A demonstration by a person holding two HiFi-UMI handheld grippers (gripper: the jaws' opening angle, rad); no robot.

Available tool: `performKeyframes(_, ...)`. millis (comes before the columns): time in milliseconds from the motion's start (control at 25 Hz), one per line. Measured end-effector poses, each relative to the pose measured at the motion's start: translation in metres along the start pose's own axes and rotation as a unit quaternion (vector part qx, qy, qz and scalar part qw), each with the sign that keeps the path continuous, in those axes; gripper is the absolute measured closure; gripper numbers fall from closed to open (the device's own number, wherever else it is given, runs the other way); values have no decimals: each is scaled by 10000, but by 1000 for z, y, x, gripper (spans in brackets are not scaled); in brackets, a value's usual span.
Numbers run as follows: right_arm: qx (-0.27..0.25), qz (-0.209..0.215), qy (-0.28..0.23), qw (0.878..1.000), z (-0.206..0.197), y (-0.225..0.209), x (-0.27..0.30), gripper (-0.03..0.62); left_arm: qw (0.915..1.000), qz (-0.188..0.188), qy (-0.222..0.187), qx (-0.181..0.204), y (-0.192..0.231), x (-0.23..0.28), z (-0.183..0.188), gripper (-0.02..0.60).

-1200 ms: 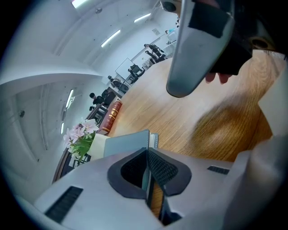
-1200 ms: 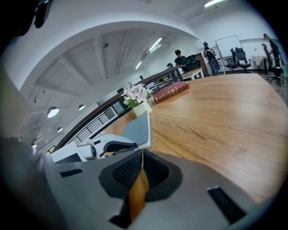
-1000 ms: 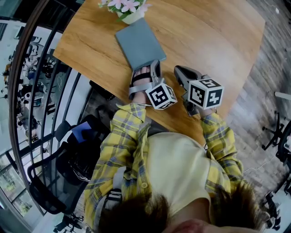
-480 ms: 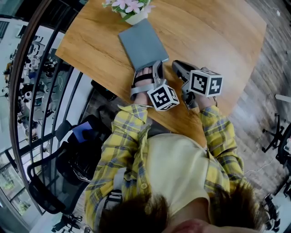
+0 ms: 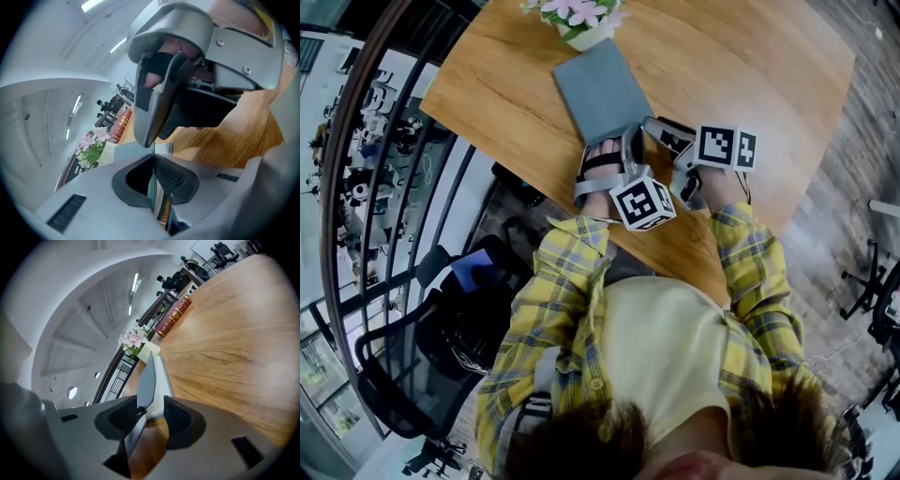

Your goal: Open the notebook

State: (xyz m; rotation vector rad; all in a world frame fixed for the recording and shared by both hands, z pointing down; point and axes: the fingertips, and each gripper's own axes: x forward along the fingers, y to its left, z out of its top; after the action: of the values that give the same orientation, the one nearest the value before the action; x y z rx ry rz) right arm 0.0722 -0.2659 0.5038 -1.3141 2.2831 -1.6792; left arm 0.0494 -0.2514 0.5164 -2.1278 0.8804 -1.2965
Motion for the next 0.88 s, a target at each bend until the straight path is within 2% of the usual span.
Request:
performKeyframes(320,620,134,114,9979,6,-8,20,377,10000,24,-22,-27,-1,-1,-2,565)
performKeyframes(360,620,151,105,9979,6,-7,20,392,10000,40,-36,-21,0,-1,-2,565)
performKeyframes(480,511,175,43,9985,8,-3,19,493,9999,75,-88,-30,0,-2,-2,563)
performKeyframes(520,471,190,25,9987,8,-1,19,504,9999,81,-107,-61,0,-3,-2,563)
performKeyframes(880,130,285,-44,9995,8,17,14,519,9986,410,-287,-189,4,-10,-4,555)
